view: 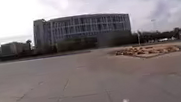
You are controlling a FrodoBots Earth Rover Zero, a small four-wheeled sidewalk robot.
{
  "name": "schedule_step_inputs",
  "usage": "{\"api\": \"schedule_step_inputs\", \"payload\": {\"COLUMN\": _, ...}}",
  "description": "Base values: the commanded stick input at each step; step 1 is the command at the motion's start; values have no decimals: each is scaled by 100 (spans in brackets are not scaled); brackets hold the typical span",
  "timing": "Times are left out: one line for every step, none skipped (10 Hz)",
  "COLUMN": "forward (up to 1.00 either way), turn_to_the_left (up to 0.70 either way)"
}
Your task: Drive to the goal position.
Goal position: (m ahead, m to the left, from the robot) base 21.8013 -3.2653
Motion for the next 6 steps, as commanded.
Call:
{"api": "schedule_step_inputs", "payload": {"forward": 100, "turn_to_the_left": 27}}
{"api": "schedule_step_inputs", "payload": {"forward": 100, "turn_to_the_left": 27}}
{"api": "schedule_step_inputs", "payload": {"forward": 100, "turn_to_the_left": 27}}
{"api": "schedule_step_inputs", "payload": {"forward": 100, "turn_to_the_left": 27}}
{"api": "schedule_step_inputs", "payload": {"forward": 100, "turn_to_the_left": 27}}
{"api": "schedule_step_inputs", "payload": {"forward": 100, "turn_to_the_left": 27}}
